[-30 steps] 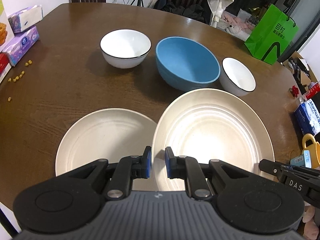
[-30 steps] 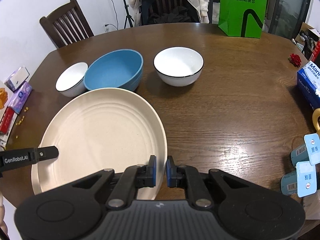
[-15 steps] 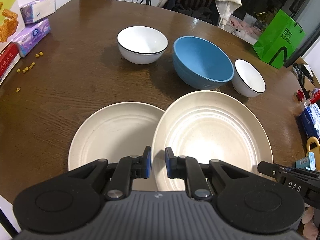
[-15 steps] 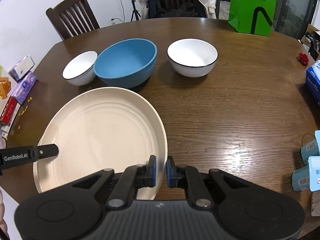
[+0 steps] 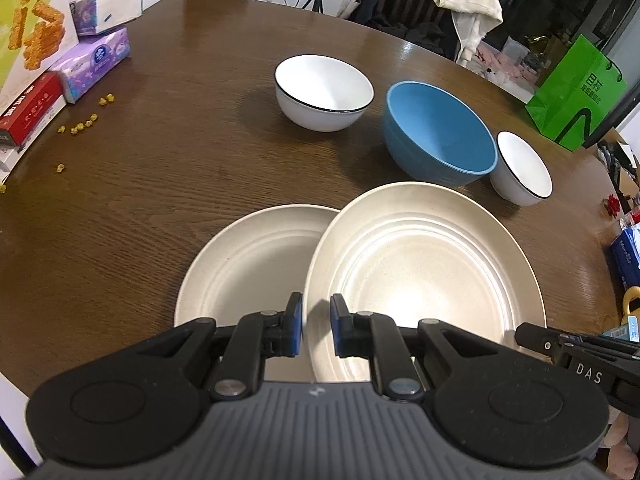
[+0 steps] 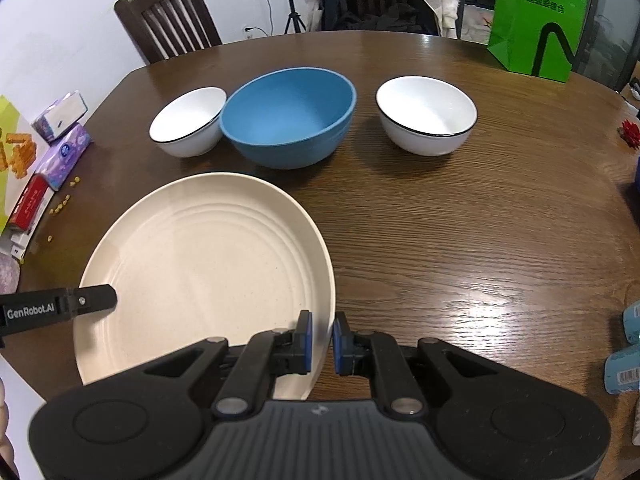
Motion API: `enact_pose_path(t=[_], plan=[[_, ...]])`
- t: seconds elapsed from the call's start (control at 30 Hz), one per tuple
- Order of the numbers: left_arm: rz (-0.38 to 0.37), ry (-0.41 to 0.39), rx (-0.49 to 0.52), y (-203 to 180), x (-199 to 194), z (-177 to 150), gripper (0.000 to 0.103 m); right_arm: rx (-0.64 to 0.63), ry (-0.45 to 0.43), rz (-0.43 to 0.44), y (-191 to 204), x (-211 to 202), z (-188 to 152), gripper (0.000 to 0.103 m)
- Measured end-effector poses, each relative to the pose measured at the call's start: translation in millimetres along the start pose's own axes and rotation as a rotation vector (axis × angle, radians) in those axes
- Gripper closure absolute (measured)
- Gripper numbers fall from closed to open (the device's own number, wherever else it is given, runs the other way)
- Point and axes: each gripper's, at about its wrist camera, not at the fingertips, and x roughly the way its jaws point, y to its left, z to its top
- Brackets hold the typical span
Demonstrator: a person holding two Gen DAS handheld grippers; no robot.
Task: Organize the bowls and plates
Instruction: 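Lower the left tool's plate onto the placed beige plate while the right tool holds its plate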
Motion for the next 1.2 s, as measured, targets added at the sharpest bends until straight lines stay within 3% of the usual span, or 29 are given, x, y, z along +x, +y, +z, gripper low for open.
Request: enact_pose_path(t=[1.2], plan=[[0.083, -0.010, -0.063, 56, 8, 1, 0.089, -0.119, 0.068, 0.052, 62, 41, 11, 0.092]])
